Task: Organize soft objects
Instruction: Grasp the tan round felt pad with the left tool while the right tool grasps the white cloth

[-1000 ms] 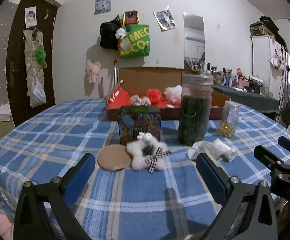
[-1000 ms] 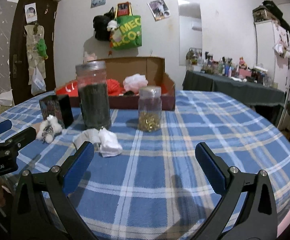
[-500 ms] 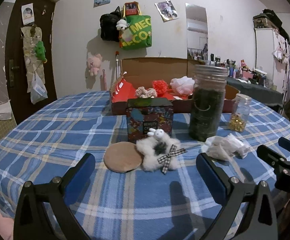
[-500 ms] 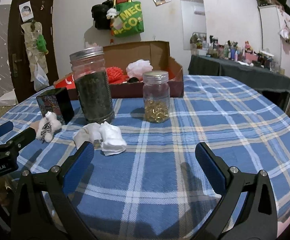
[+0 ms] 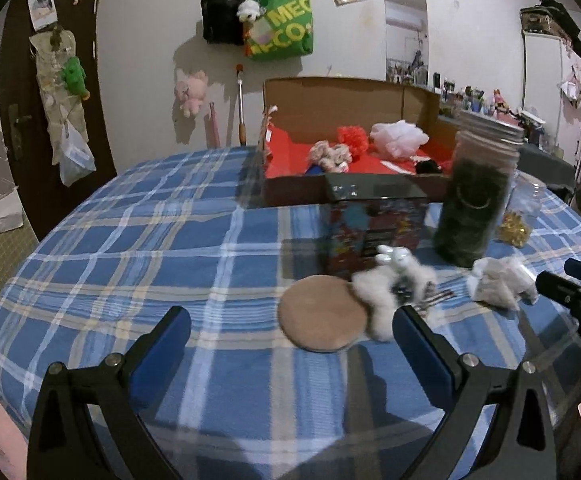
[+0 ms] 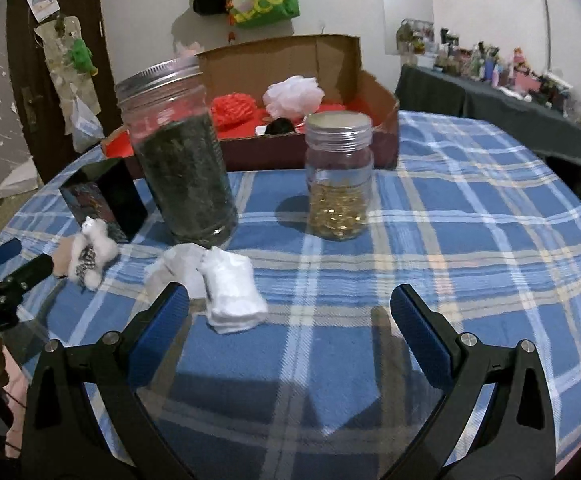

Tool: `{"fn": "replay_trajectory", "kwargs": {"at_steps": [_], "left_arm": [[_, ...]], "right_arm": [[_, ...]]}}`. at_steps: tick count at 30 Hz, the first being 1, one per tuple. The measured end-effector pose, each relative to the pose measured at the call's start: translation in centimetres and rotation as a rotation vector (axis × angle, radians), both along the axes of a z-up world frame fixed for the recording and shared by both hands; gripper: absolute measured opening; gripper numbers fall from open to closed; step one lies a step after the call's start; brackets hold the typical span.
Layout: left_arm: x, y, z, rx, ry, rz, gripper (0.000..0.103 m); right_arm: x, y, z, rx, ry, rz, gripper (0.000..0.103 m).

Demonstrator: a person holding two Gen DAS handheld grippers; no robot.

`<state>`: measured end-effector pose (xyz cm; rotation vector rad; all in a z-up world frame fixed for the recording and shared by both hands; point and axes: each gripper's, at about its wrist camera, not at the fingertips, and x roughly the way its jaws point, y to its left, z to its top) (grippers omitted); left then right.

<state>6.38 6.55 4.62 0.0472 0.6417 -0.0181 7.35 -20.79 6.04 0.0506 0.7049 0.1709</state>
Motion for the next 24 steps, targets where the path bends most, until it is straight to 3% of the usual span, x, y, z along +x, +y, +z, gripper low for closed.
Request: {"fn": "replay_trajectory", "kwargs": {"at_steps": [3, 6, 8, 11, 12, 14, 15, 16, 17, 24], "left_arm": [[0.8, 0.4, -0.4, 0.016, 0.038, -0.026, 0.1], [1.5, 0.1, -1.0, 0.045, 0.081, -0.055, 0.09], [2.0, -0.1, -1.2, 0.038, 0.098, -0.086, 0.085], [2.5, -0.4, -1.2, 0.005, 0.114, -0.135, 0.07], [2.7, -0.4, -1.3, -0.014, 0.122, -0.157, 0.064], [2.8, -0.5, -1.4, -0.063, 0.127, -0.194, 0.039], [2.7, -0.6, -1.4, -0.068, 0.122, -0.193, 0.037], [2.5, -0.8, -1.3, -0.071, 0.119, -0.195, 0.027], [2.3, -0.9, -1.2, -0.083, 0.113, -0.201, 0.009], [0.2, -0.9, 0.0, -0.122, 0.062, -0.178, 0.01]], "right_arm": [[0.7, 0.4, 0.1, -0.013, 0.02, 0.02, 0.091], [1.0, 0.8, 0.0, -0.016, 0.026, 0.039, 0.078], [1.4, 0.9, -0.3, 0.009, 0.041, 0.066, 0.052], [1.6, 1.1, -0.8, 0.032, 0.071, 0.106, 0.031], [1.7, 1.1, -0.8, 0.04, 0.066, 0.116, 0.029], [1.5, 1.2, -0.7, 0.047, 0.056, 0.139, 0.021], [1.4, 1.3, -0.7, 0.048, 0.051, 0.149, 0.021], [1.1, 1.4, -0.6, 0.051, 0.044, 0.155, 0.018], [0.9, 1.3, -0.5, 0.058, 0.036, 0.159, 0.018], [-0.1, 0.8, 0.6, 0.065, -0.007, 0.155, 0.018]]}}
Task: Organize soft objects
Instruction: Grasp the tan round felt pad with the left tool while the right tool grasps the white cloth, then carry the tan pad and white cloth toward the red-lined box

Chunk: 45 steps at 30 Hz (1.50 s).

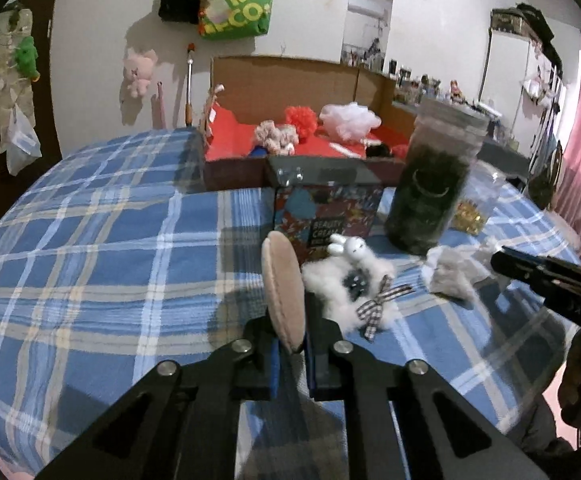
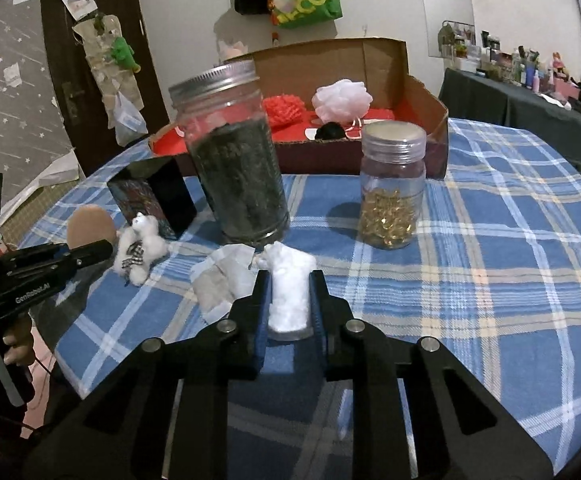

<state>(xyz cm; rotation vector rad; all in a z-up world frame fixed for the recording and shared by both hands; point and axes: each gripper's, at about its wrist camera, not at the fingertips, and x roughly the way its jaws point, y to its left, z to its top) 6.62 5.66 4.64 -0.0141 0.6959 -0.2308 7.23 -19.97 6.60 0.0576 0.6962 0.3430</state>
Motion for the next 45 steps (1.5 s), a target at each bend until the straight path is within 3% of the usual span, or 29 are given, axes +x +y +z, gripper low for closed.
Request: {"fn": "replay_trajectory", "kwargs": {"at_steps": [7, 28, 45], "left_arm": [[-1.7, -1.3, 1.7, -0.04, -0.04, -0.049, 0.01], [-1.9, -2.9, 1.7, -0.039, -0.035, -0.072, 0.01], [1.7, 2.4, 0.4, -0.053, 0.067, 0.016, 0.01]], "right_arm": [[-0.9, -0.3, 0.7, 0.021, -0.019, 0.009, 0.018], [-1.9, -0.7, 1.0, 0.026, -0.029, 0.01, 0.018], [0.1, -4.9, 0.5, 0.057, 0.048, -0.058, 0.018]]}}
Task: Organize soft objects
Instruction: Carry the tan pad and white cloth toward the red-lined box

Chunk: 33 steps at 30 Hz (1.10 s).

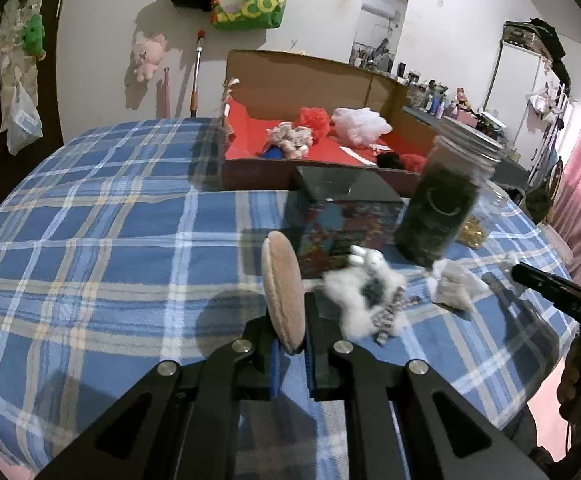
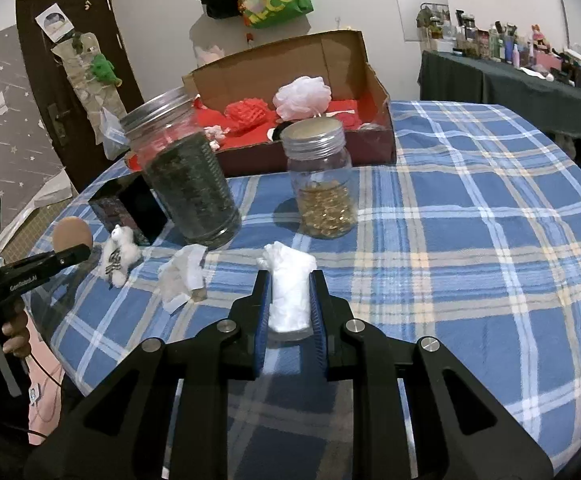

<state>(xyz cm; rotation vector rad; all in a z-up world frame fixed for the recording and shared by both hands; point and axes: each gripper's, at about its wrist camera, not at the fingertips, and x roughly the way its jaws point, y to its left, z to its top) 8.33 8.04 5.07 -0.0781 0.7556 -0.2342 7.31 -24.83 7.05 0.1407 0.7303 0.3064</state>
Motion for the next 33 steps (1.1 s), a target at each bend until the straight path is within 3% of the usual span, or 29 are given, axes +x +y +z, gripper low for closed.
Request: {"fn": "replay_trajectory", "kwargs": {"at_steps": [22, 33], "left_arm": [[7.1, 1.3, 0.5, 0.137, 0.0, -0.168, 0.01], [9.7, 1.5, 1.4, 0.169, 0.012, -0.235, 0.01]], "right_arm": [[6.8, -6.4, 0.5, 0.096, 0.153, -0.028, 0.018], [11.3, -7.9, 2.0, 0.148, 0.203, 0.027, 0.018]]}}
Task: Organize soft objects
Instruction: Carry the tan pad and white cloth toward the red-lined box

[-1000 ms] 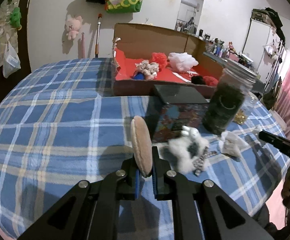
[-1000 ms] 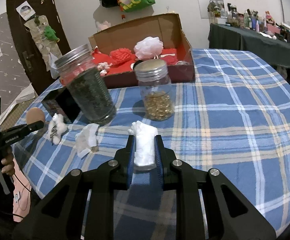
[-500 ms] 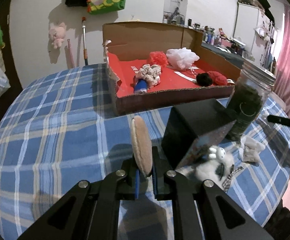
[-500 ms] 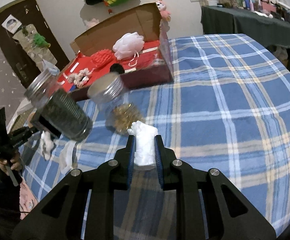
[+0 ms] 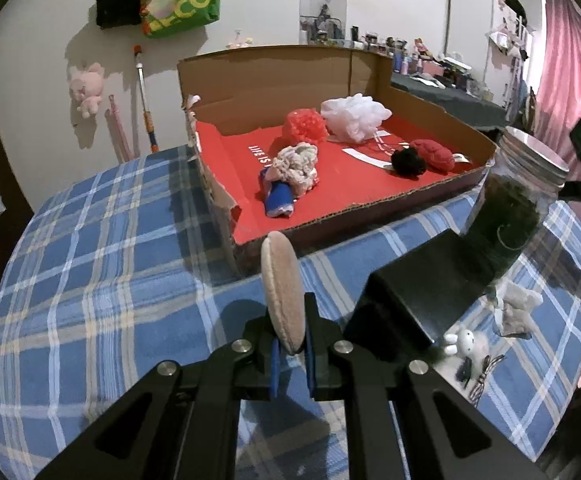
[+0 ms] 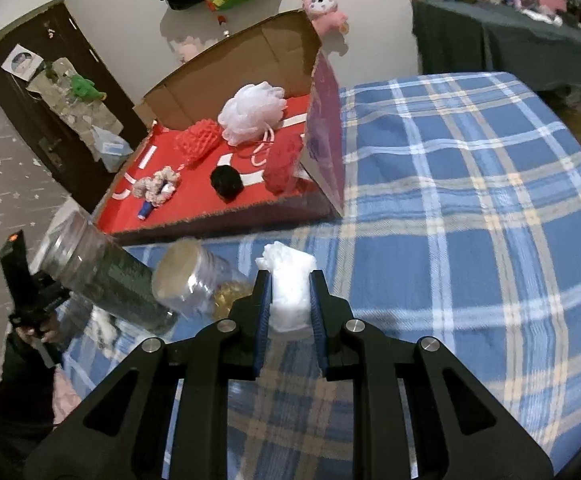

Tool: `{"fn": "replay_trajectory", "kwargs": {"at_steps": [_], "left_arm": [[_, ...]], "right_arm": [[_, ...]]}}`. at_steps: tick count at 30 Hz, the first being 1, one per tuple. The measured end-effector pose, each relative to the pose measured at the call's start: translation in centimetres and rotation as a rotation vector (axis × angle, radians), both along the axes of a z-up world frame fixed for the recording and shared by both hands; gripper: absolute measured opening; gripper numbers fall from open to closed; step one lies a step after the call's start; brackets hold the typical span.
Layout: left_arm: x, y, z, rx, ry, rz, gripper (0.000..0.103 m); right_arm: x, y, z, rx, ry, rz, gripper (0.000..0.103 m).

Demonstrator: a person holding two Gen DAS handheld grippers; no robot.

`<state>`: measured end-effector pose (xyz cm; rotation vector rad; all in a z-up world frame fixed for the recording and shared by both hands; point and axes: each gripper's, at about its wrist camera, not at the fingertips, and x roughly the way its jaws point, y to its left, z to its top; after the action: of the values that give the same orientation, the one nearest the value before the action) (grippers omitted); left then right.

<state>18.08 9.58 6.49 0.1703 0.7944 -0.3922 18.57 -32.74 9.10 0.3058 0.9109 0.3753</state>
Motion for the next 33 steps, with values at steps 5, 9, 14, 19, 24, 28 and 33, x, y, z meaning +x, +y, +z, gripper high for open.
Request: {"fn": "replay_trajectory", "kwargs": {"at_steps": [5, 9, 14, 19, 24, 28, 33], "left_arm": [[1.0, 0.0, 0.7, 0.006, -0.003, -0.044, 0.01], [1.6, -0.4, 1.1, 0.033, -0.016, -0.093, 0.01], [2.2, -1.1, 1.3, 0.063, -0.026, -0.128, 0.01], [2.8, -1.8, 1.3, 0.076, -0.029, -0.152, 0.01], [3.3, -2.2, 1.4, 0.086, -0.035, -0.173, 0.01], [3.9, -2.2, 1.6, 0.085, -0.034, -0.18, 0.01], [4.7, -2.5, 2.0, 0.076, -0.029, -0.199, 0.01]], "right_arm": [[1.9, -0.3, 0.5, 0.051, 0.036, 0.054, 0.018], [3.0, -0.4, 1.1, 0.075, 0.049, 0.088, 0.018], [3.9, 0.1, 1.5, 0.049, 0.06, 0.131, 0.018], [4.7, 0.9, 2.2, 0.023, 0.06, 0.17, 0.018], [5.2, 2.0, 2.5, -0.003, 0.052, 0.212, 0.018], [5.6, 2.8, 2.5, -0.02, 0.056, 0.235, 0.018], [6.4, 3.7, 2.3, -0.039, 0.067, 0.262, 0.018]]}}
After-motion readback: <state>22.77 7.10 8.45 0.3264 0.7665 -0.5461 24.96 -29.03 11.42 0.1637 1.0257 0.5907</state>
